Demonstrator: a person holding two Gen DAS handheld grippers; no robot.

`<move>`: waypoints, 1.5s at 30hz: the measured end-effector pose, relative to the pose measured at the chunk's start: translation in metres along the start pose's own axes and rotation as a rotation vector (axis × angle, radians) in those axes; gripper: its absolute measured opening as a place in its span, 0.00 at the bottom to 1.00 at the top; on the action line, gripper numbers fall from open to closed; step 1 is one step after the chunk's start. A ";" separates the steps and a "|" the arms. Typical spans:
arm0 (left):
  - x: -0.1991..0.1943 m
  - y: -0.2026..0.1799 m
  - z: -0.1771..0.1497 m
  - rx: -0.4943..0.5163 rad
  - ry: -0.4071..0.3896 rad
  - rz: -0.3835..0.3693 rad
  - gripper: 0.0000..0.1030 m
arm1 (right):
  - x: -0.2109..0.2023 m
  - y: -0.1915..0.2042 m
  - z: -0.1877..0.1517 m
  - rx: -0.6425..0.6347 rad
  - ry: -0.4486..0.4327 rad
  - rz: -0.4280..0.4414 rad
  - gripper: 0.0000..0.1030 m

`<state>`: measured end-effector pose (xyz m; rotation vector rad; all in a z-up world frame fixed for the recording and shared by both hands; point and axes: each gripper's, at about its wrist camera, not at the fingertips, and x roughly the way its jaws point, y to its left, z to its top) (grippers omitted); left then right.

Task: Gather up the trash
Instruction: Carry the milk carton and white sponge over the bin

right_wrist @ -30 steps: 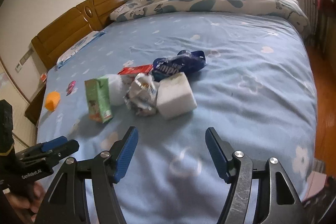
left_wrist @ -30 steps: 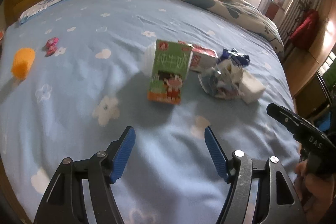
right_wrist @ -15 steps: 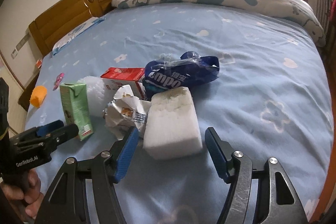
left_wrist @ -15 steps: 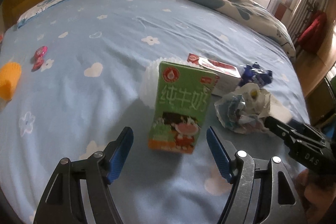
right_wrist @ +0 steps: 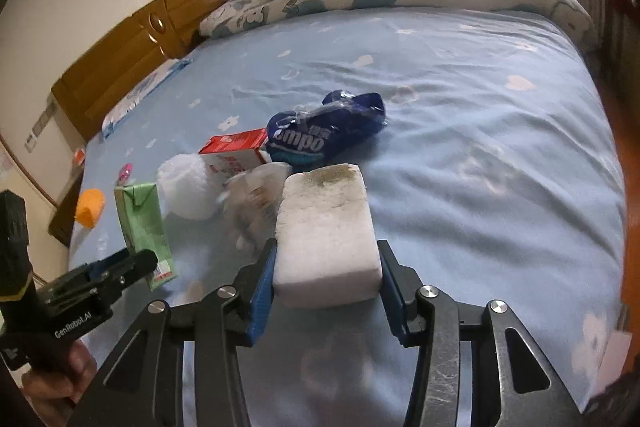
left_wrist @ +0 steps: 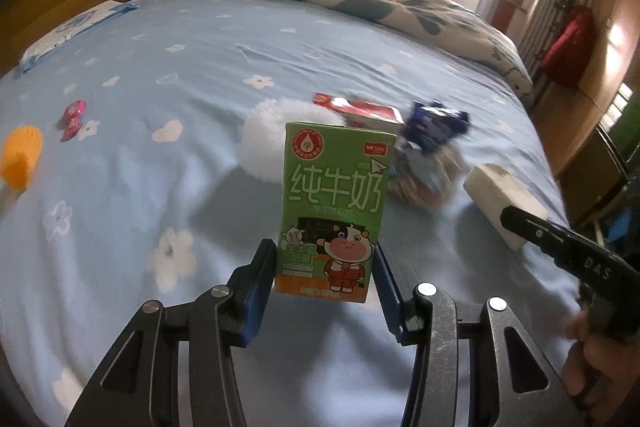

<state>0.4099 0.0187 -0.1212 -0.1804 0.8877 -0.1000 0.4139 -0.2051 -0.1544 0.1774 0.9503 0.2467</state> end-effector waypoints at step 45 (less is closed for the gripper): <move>-0.120 -0.214 -0.104 0.413 0.099 -0.345 0.45 | -0.265 -0.116 -0.152 0.276 -0.208 -0.137 0.46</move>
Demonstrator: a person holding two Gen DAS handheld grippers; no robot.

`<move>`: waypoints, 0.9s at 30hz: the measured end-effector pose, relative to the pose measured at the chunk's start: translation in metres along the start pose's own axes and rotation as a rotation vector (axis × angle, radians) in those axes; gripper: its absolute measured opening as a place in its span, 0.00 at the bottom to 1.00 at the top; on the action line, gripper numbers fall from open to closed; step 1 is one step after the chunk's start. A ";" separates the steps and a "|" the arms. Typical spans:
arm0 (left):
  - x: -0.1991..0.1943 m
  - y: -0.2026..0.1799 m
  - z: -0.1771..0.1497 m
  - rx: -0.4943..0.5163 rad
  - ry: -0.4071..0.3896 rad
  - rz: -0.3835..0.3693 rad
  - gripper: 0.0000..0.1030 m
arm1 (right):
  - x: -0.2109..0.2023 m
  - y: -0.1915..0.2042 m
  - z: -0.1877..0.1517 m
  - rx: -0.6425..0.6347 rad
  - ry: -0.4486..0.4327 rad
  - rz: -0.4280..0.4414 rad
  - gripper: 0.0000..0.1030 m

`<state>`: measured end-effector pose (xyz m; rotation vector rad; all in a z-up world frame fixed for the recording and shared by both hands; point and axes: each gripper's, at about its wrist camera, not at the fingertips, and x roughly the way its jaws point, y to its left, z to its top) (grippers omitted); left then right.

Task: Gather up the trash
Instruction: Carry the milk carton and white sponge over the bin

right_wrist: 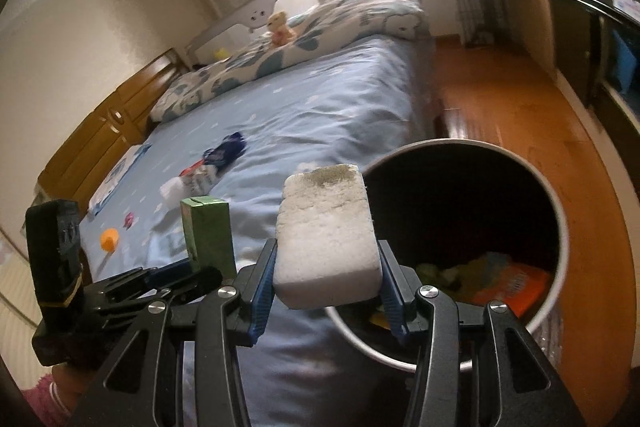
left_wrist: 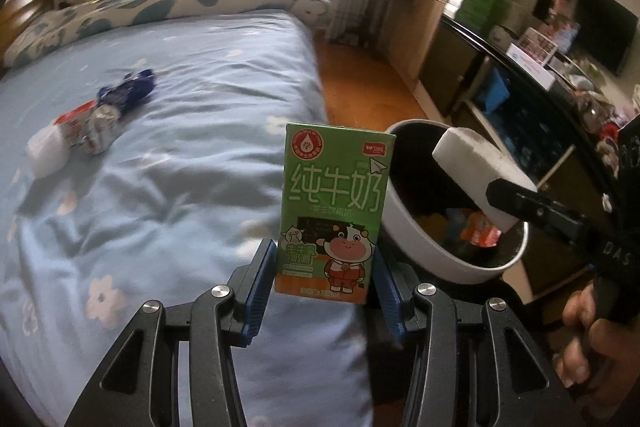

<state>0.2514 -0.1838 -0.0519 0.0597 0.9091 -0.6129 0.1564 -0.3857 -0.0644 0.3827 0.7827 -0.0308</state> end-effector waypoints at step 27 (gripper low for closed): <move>0.055 -0.067 0.039 0.119 0.050 -0.029 0.45 | -0.027 -0.066 -0.001 0.089 -0.029 -0.082 0.46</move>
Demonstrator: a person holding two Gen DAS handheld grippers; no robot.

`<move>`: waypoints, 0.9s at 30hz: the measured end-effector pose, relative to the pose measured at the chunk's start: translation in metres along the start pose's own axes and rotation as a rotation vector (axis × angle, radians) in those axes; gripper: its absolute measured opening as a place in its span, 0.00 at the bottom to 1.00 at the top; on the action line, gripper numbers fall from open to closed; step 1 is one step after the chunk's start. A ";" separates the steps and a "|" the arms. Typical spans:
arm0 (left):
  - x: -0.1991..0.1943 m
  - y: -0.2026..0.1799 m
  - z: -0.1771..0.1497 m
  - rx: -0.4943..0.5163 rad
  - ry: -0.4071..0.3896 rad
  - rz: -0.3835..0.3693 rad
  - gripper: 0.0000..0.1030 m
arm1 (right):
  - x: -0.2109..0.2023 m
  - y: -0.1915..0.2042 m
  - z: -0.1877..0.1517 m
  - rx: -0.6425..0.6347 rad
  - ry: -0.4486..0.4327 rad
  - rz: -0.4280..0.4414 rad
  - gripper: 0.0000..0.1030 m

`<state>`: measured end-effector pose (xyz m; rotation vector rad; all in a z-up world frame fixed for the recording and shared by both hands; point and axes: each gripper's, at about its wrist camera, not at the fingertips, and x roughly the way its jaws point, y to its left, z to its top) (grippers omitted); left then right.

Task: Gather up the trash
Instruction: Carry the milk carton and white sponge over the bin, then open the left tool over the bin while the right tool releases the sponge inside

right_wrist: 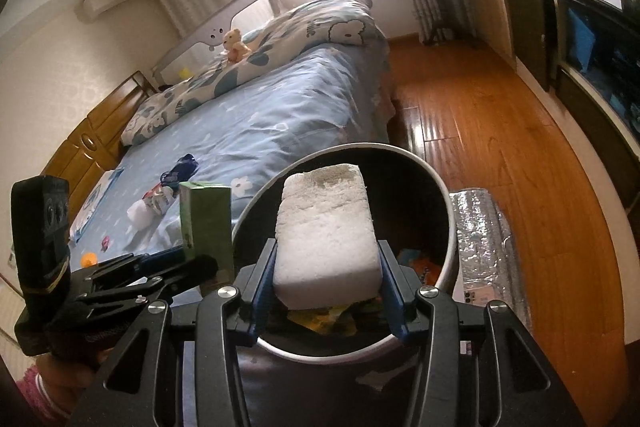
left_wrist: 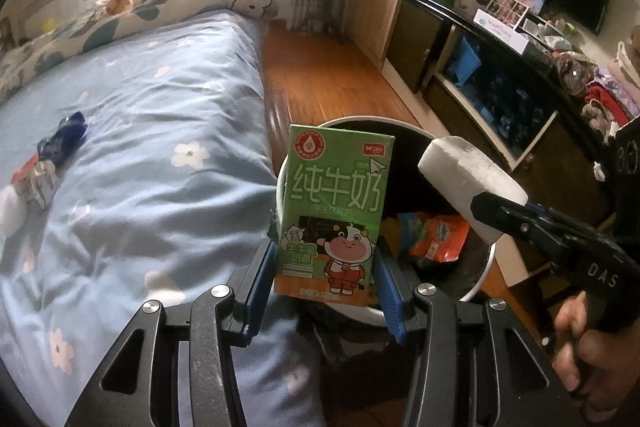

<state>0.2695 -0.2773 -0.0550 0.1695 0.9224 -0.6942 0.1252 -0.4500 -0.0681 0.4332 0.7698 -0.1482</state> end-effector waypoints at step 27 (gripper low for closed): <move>0.009 0.008 0.005 -0.055 0.000 -0.063 0.57 | 0.013 -0.015 0.008 0.040 0.035 -0.011 0.55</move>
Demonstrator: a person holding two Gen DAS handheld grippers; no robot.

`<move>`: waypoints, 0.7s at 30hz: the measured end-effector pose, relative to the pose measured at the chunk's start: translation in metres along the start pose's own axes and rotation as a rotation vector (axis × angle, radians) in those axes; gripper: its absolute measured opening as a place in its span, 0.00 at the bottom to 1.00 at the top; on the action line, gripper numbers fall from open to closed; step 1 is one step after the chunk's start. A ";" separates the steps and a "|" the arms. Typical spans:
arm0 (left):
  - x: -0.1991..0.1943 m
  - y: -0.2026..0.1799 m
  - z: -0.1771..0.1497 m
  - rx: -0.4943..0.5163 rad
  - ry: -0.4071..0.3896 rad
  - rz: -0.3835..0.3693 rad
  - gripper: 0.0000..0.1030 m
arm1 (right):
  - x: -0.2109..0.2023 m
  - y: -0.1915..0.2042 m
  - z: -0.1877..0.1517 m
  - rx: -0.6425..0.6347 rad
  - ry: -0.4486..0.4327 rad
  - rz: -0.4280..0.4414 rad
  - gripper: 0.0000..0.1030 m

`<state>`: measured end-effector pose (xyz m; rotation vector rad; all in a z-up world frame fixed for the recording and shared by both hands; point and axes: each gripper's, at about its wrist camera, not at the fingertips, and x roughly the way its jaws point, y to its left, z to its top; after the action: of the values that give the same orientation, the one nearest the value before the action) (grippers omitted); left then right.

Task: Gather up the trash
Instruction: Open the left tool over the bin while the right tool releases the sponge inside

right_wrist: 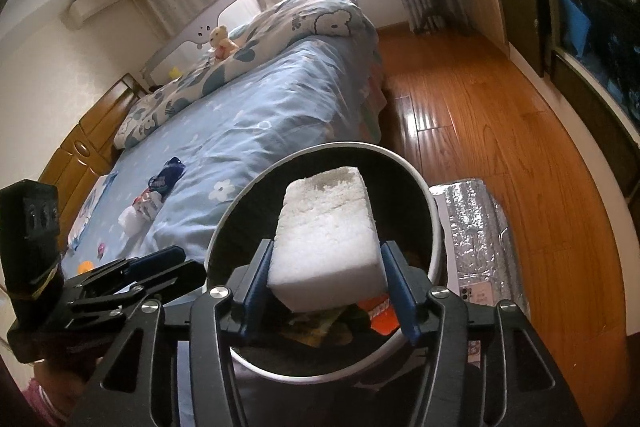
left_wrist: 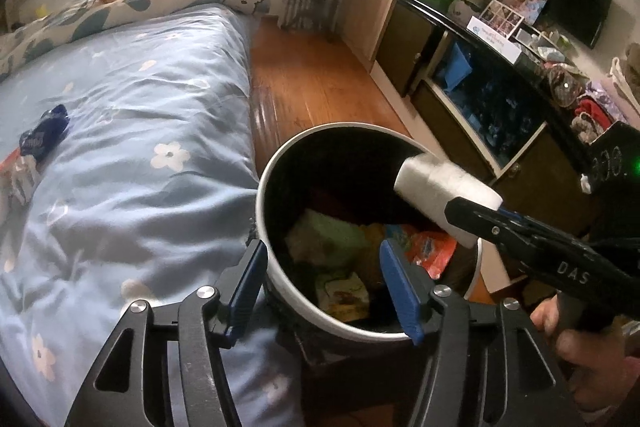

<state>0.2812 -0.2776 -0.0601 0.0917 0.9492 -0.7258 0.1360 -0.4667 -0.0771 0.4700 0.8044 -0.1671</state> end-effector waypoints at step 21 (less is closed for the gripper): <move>-0.053 0.071 -0.054 -0.200 -0.057 0.092 0.58 | -0.001 0.041 0.002 -0.030 -0.052 0.037 0.72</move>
<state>0.2665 -0.1760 -0.0683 -0.0607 0.9522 -0.5434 0.1494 -0.4317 -0.0611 0.4499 0.7454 -0.1323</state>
